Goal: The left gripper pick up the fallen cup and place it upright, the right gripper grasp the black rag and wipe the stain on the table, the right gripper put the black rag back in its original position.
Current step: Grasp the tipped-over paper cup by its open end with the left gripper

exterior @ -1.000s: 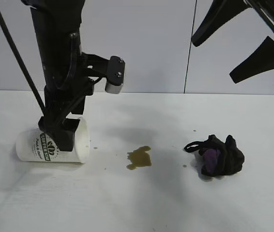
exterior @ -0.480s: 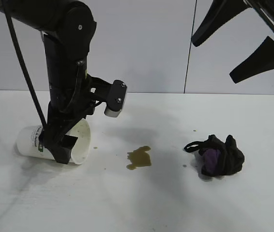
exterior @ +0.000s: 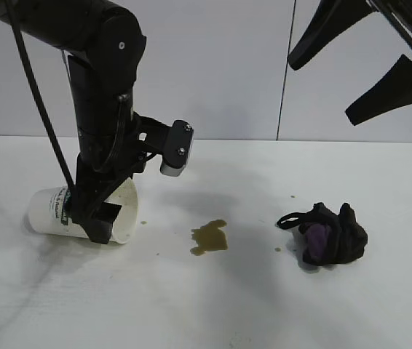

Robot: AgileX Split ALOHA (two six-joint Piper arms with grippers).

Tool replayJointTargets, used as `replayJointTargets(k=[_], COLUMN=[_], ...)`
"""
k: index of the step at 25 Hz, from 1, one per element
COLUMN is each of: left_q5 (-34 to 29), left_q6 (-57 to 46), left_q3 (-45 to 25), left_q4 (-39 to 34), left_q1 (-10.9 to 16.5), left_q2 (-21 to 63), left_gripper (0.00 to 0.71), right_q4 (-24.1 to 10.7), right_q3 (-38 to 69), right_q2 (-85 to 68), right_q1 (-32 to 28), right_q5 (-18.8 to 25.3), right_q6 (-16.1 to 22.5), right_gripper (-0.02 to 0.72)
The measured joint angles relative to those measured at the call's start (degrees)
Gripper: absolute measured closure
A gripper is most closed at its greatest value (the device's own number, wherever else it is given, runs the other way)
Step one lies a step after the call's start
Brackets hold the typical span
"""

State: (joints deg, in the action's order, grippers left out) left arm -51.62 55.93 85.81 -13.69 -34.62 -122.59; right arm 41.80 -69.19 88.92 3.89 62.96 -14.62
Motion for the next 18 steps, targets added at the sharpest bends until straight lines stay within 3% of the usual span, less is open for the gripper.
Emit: replayJointTargets(k=[7, 12, 16, 18], left_q5=[0.1, 4.5, 10.5, 12.7], left_q6=[-1.4, -5.9, -8.9, -9.4], left_q3=[0.0, 0.0, 0.0, 0.0], left_q4=[0.0, 0.3, 6.5, 13.7], left_q1=[0.0, 0.1, 2.6, 5.7], left_q2=[0.1, 2.4, 7.8, 10.5], left_gripper=[0.172, 0.174, 0.174, 0.175], right_q4=[0.0, 0.0, 0.0, 0.0], right_q3=[0.0, 0.0, 0.0, 0.0], right_q2=[0.0, 0.0, 0.0, 0.0], right_q1=[0.0, 0.0, 0.0, 0.0], right_q5=[0.0, 0.0, 0.0, 0.0], right_q6=[0.0, 0.0, 0.0, 0.0], right_gripper=[0.135, 0.135, 0.135, 0.135])
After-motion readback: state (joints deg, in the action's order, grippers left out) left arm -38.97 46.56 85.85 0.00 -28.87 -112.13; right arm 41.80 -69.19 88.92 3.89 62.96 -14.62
